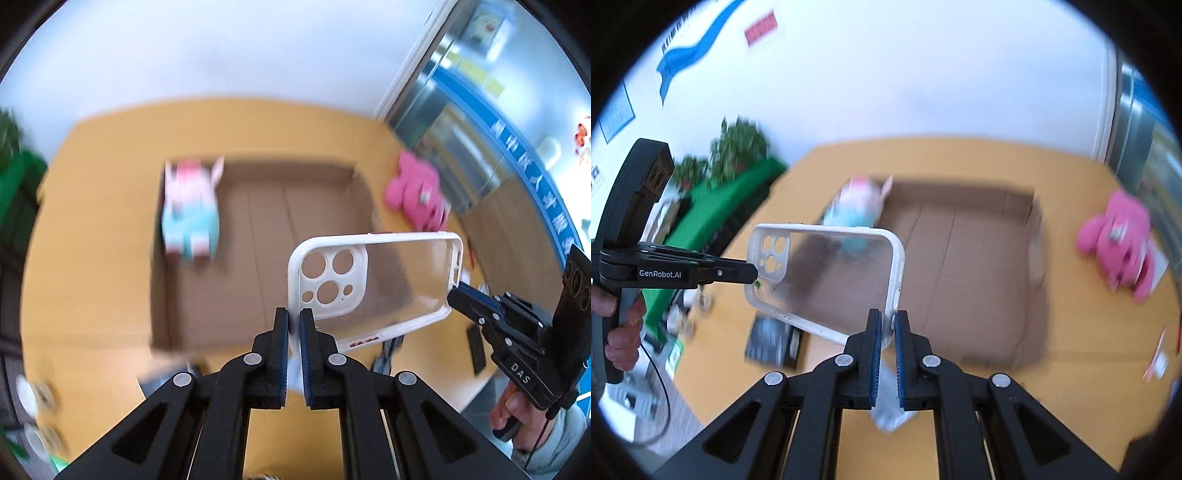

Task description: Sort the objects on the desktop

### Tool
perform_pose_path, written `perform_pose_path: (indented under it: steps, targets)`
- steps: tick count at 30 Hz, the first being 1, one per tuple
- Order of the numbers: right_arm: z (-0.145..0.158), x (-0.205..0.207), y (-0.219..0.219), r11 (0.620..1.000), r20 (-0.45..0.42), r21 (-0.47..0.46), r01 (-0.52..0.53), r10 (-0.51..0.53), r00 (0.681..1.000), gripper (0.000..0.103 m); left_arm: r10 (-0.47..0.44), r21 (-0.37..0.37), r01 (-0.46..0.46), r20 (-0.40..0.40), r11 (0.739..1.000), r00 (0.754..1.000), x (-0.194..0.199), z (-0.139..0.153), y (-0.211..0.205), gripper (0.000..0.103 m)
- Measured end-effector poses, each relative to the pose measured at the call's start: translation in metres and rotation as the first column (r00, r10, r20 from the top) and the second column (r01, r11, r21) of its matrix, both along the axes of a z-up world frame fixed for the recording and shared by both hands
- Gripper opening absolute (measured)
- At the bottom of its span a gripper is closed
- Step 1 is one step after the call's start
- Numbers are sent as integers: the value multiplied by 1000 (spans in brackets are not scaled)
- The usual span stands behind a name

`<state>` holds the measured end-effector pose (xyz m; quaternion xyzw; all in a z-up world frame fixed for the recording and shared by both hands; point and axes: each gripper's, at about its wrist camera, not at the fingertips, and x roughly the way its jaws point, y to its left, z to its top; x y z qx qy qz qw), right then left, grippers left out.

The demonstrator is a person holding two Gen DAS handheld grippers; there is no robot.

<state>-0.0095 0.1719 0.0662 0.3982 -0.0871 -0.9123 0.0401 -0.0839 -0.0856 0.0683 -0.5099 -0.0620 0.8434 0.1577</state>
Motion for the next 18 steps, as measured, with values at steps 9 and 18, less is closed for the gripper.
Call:
perform_pose_path:
  steps: [9, 18]
  targets:
    - [60, -71, 32, 998, -139, 30, 63, -59, 989, 7, -4, 9, 5, -83, 1000, 997, -94, 30, 16, 4]
    - [-22, -180, 68, 997, -15, -22, 76, -76, 997, 7, 21, -2, -21, 77, 1000, 997, -202, -58, 18, 4]
